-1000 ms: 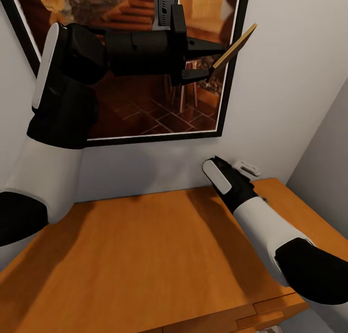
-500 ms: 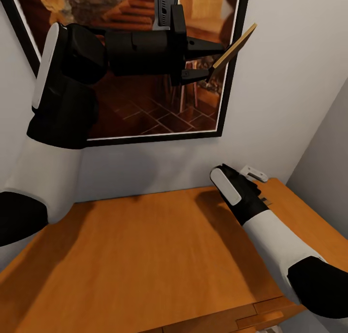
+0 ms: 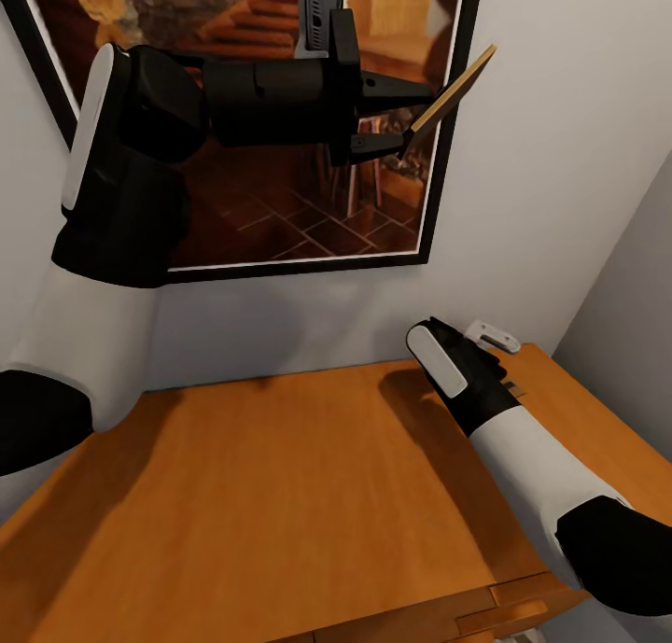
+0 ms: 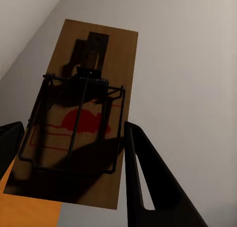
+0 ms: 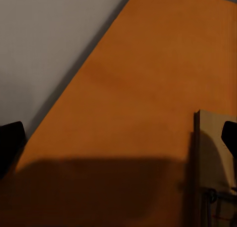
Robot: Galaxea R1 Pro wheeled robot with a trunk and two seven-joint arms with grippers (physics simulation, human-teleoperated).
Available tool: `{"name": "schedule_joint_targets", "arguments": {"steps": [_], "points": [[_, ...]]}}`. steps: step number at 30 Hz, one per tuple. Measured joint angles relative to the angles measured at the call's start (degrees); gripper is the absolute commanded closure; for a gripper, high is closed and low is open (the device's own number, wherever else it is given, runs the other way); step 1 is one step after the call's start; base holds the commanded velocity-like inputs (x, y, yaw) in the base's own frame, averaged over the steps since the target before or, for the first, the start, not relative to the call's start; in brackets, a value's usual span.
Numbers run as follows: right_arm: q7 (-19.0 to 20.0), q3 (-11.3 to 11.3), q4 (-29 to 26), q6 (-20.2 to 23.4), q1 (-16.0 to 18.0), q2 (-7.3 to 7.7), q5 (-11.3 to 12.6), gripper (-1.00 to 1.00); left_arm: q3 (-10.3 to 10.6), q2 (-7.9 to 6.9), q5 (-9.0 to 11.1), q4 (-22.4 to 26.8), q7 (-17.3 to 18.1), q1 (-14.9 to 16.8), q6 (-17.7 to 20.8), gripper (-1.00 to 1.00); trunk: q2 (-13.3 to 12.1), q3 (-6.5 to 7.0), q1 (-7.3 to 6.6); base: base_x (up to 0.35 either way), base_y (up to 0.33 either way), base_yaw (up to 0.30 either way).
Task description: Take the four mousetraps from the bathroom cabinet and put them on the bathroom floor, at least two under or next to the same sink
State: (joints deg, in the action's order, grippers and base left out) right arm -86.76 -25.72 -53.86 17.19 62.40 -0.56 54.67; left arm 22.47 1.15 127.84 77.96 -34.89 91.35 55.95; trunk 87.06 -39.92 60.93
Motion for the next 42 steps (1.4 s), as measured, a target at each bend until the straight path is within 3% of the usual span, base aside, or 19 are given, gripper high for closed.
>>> {"name": "schedule_joint_targets", "arguments": {"steps": [19,29,42], "points": [[-1.03,0.00,-0.09,0.08,-0.27,-0.03,0.08,-1.00,0.05,0.06,0.00,0.00,0.00,0.00,0.02,1.00,0.00,0.00,0.00,0.000,0.000,0.000],[-2.83,0.18,-4.03,5.71,-0.46,0.09,-0.26,-1.00,0.04,0.04,0.00,0.00,0.00,0.00,0.03,1.00,0.00,0.00,0.00,0.000,0.000,0.000],[-2.81,0.38,-8.35,6.97,-2.09,1.99,0.11,-1.00,0.12,0.05,-0.11,-1.37,0.00,0.00,0.02,1.00,0.00,0.00,0.00,0.000,0.000,0.000]]}}
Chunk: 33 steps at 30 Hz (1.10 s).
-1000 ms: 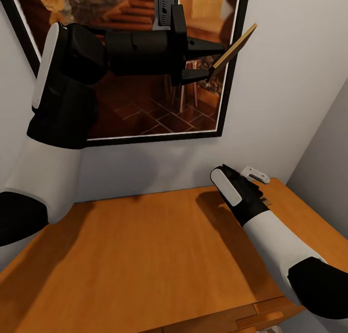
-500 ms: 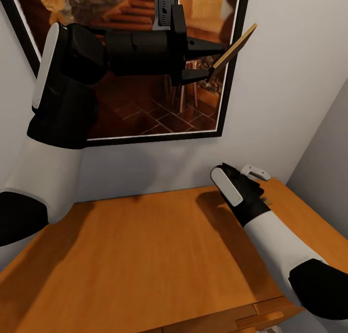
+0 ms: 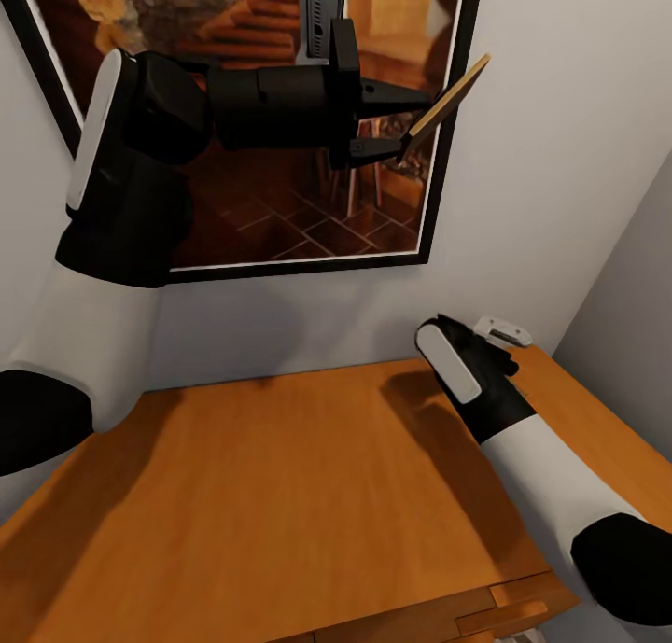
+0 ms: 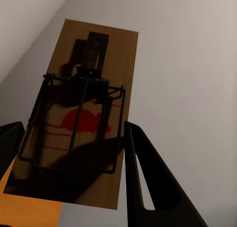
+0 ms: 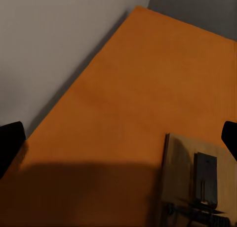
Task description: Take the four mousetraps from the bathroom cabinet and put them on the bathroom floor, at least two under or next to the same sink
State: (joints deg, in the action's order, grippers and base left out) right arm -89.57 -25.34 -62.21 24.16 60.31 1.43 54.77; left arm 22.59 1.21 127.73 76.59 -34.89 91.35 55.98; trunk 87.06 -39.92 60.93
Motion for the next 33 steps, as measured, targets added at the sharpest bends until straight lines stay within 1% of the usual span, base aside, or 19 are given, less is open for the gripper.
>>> {"name": "schedule_joint_targets", "arguments": {"steps": [3,7,10,13,18,21,22,26,33], "points": [[0.00,0.08,-0.15,0.01,-0.72,0.23,0.00,-1.00,0.02,0.00,0.02,-0.13,0.00,0.00,0.02,1.00,0.00,0.00,0.00,0.000,0.000,0.000],[0.00,0.11,-1.16,0.02,-1.32,1.18,0.08,-1.00,0.03,0.00,0.02,-0.19,0.00,0.00,0.00,1.00,0.00,0.00,0.00,0.000,0.000,0.000],[0.00,0.11,-2.44,0.02,-2.76,1.89,0.13,-1.00,0.04,0.00,0.02,-0.21,0.00,0.00,-0.03,1.00,0.00,0.00,0.00,0.000,0.000,0.000],[0.00,0.17,-4.51,-0.01,-4.61,2.21,0.13,-1.00,0.04,0.00,0.02,-0.23,0.00,0.00,0.01,1.00,0.00,0.00,0.00,0.000,0.000,0.000],[0.00,0.32,-7.10,-0.07,-6.23,2.34,0.13,-1.00,0.04,0.00,0.02,-0.25,0.00,0.00,0.02,1.00,0.00,0.00,0.00,0.000,0.000,0.000],[0.00,0.91,-7.54,-0.07,-6.44,2.36,0.11,-1.00,0.04,0.00,0.02,-0.23,0.00,0.00,0.03,1.00,0.00,0.00,0.00,0.000,0.000,0.000],[0.00,1.46,-7.66,-0.07,-6.49,2.36,0.10,-1.00,0.04,0.00,0.02,-0.22,0.00,0.00,0.03,1.00,0.00,0.00,0.00,0.000,0.000,0.000],[0.00,2.52,-7.86,-0.02,-6.56,2.37,0.09,-1.00,0.04,0.00,0.02,-0.22,0.00,0.00,0.01,1.00,0.00,0.00,0.00,0.000,0.000,0.000],[0.00,2.87,-7.96,0.02,-6.58,2.37,0.09,-1.00,0.04,0.00,0.09,-0.23,0.00,0.00,-0.03,1.00,0.00,0.00,0.00,-0.006,0.000,0.000]]}}
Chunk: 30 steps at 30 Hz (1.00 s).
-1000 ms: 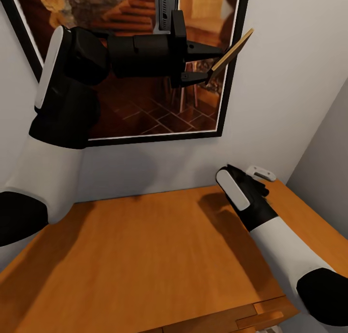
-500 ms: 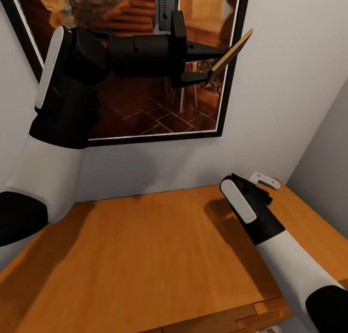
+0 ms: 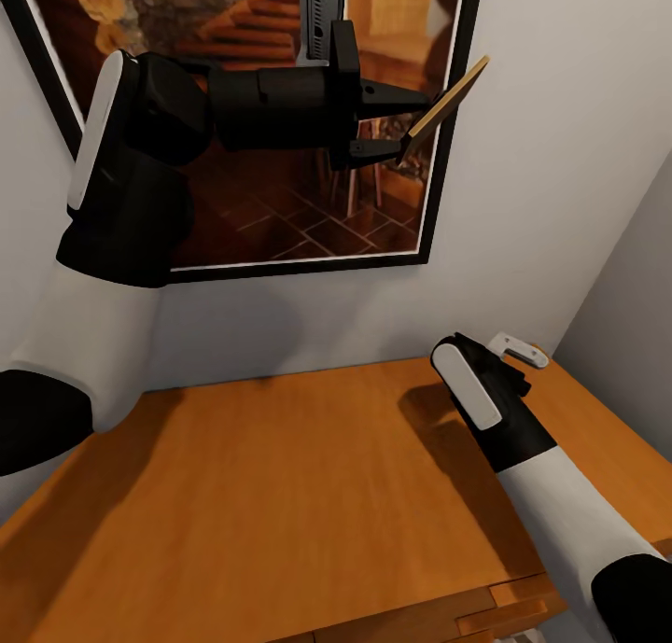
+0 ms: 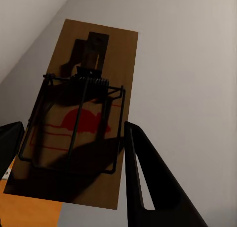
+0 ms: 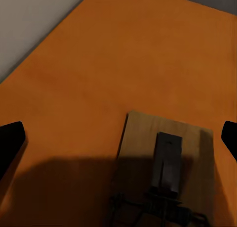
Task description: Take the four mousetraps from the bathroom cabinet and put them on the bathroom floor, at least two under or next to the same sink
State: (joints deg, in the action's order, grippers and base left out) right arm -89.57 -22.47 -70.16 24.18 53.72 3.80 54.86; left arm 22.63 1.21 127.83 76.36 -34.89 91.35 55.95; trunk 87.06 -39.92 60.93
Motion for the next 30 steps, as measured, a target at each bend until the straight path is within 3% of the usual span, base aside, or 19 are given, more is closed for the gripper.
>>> {"name": "schedule_joint_targets", "arguments": {"steps": [10,30], "points": [[0.00,0.03,-0.01,0.00,0.00,-0.01,0.01,-1.00,0.00,0.01,0.03,-0.02,0.00,0.00,-0.01,1.00,0.00,0.00,0.01,-0.143,0.000,0.000],[0.01,0.07,0.03,-1.02,-1.05,-0.52,-0.23,-1.00,0.00,0.00,0.12,0.02,0.00,-0.01,-0.02,1.00,0.01,0.02,-0.01,-0.008,0.000,0.000]]}}
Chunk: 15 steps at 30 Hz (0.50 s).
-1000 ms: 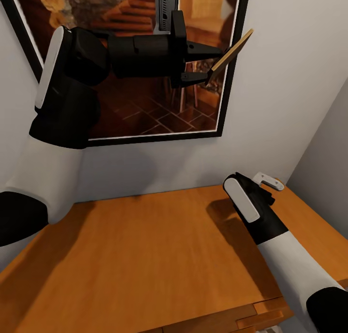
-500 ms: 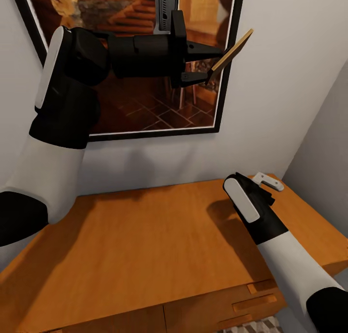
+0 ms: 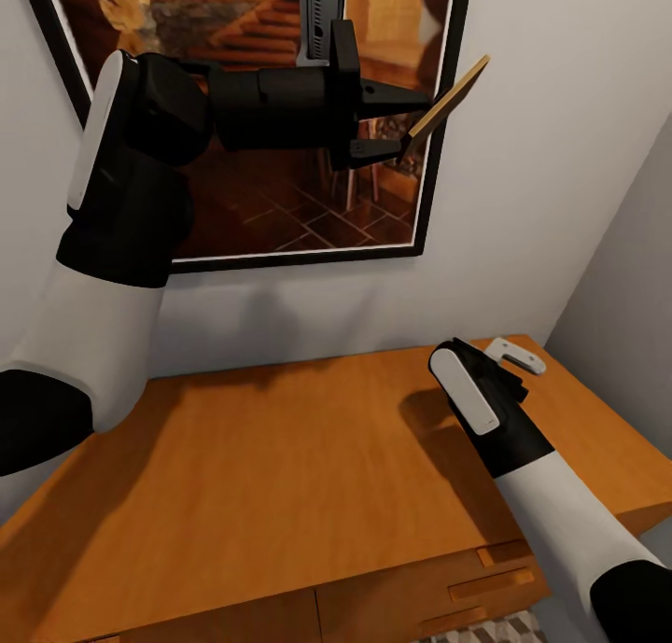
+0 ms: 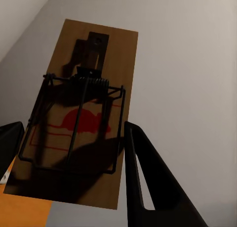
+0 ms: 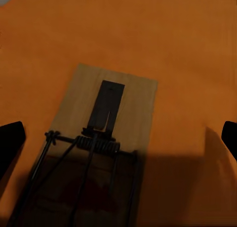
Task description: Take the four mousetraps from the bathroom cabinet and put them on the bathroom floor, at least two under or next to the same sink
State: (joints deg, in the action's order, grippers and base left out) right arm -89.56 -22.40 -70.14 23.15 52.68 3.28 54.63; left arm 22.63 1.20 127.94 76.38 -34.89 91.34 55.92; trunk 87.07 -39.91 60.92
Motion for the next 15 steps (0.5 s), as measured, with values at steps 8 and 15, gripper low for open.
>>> {"name": "schedule_joint_targets", "arguments": {"steps": [8,15], "points": [[-0.06,0.05,0.04,-4.36,-0.23,-0.14,0.32,-1.00,0.00,0.43,0.01,0.00,0.00,0.00,-0.01,1.00,0.00,0.00,0.00,0.000,0.000,0.000],[-0.05,0.01,0.07,-5.09,-0.24,-0.17,0.29,-1.00,0.00,0.52,0.00,0.00,0.00,0.00,0.00,1.00,0.00,0.00,0.00,0.000,0.000,0.000]]}}
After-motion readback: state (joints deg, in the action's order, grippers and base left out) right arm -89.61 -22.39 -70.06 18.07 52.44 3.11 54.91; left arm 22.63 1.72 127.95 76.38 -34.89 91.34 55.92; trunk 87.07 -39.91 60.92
